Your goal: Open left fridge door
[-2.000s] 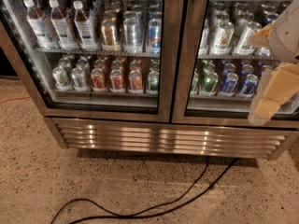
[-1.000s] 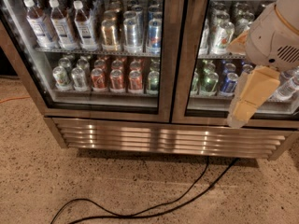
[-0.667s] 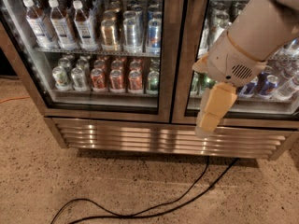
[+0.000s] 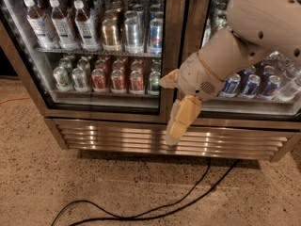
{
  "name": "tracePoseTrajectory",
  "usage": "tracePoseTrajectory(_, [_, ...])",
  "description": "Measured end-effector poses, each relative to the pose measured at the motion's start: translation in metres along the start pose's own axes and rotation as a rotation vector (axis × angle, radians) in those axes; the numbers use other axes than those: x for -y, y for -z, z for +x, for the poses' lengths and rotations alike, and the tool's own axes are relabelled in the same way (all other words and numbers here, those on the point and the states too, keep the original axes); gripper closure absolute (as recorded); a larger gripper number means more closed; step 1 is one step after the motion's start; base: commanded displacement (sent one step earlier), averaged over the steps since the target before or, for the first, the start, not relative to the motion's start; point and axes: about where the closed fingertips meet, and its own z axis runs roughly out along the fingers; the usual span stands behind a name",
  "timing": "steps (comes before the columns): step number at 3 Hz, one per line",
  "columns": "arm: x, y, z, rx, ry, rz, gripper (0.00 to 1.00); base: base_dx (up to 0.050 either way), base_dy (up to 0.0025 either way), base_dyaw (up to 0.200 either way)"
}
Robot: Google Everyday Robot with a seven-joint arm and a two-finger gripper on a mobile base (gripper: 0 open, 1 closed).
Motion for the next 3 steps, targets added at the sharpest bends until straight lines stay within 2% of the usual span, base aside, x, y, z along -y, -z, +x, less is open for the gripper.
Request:
tracePoseTrajectory(1, [-0.005,-0.01,-0.007,0.154,0.029,-0.063,0.0,0.0,0.0,0.0])
tracePoseTrajectory(2, [-0.005,-0.01,-0.007,0.154,0.029,-0.063,0.0,0.0,0.0,0.0])
tracePoseTrajectory(3, [-0.007,0.005,0.008,0.208,-0.023,-0.035,0.0,0.0,0.0,0.0])
